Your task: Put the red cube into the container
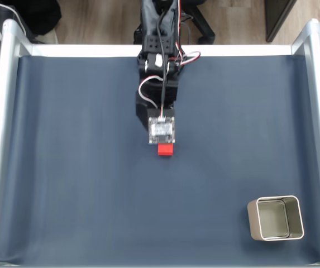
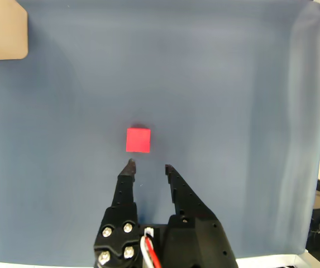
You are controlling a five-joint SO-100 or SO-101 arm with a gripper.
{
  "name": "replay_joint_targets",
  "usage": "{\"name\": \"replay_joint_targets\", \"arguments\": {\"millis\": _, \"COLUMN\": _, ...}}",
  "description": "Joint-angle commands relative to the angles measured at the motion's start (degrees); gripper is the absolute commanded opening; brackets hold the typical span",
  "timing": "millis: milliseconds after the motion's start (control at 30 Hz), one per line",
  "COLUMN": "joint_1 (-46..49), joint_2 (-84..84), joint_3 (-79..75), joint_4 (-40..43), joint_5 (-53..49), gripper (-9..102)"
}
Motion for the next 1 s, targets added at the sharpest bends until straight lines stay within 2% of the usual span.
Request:
{"name": "replay_joint_targets", "arguments": {"millis": 0, "joint_1": 1.23, "joint_2": -2.9, "joint_3": -3.52, "joint_4": -1.85, "joint_5": -0.7, "gripper": 24}}
{"name": "replay_joint_targets", "arguments": {"millis": 467, "joint_1": -0.79, "joint_2": -12.22, "joint_3": -0.62, "joint_4": -14.59, "joint_5": 0.7, "gripper": 26}}
{"name": "replay_joint_targets", "arguments": {"millis": 967, "joint_1": -5.63, "joint_2": -16.79, "joint_3": 3.16, "joint_4": -21.62, "joint_5": 5.54, "gripper": 26}}
